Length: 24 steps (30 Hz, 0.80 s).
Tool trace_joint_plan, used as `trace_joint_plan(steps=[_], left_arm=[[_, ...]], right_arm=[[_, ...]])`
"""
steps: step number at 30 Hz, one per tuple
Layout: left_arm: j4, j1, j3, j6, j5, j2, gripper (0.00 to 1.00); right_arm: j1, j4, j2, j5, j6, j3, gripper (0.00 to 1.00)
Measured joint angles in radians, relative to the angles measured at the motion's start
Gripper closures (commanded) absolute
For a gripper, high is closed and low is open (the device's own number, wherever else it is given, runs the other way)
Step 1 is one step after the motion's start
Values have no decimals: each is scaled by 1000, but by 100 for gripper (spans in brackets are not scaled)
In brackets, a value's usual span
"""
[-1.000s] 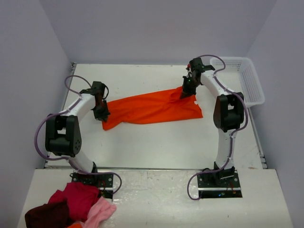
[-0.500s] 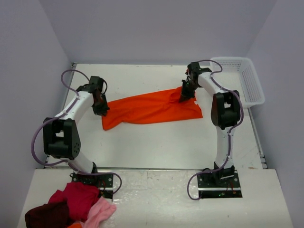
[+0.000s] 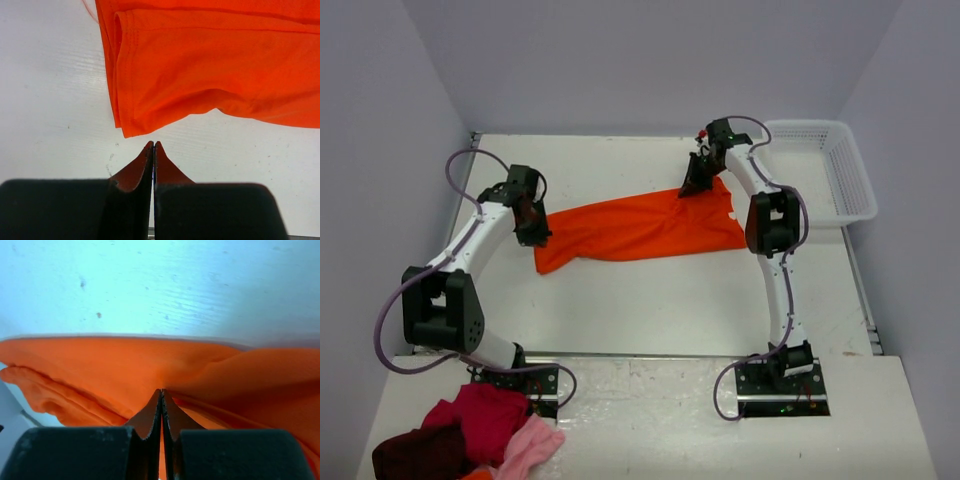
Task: Fold and stack the t-shirts
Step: Fold the other side of the tshirt into a rectangle
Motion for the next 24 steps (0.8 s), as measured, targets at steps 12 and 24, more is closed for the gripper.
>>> trace_joint_plan(steps=[12,24], left_arm=[[-2,-53,-67,35,-37,-104,100],[8,-61,303,72,27,180,100]], right_arm=[[42,83,-140,-49,-77,-27,56],[113,84,-769,27,6,-678,100]])
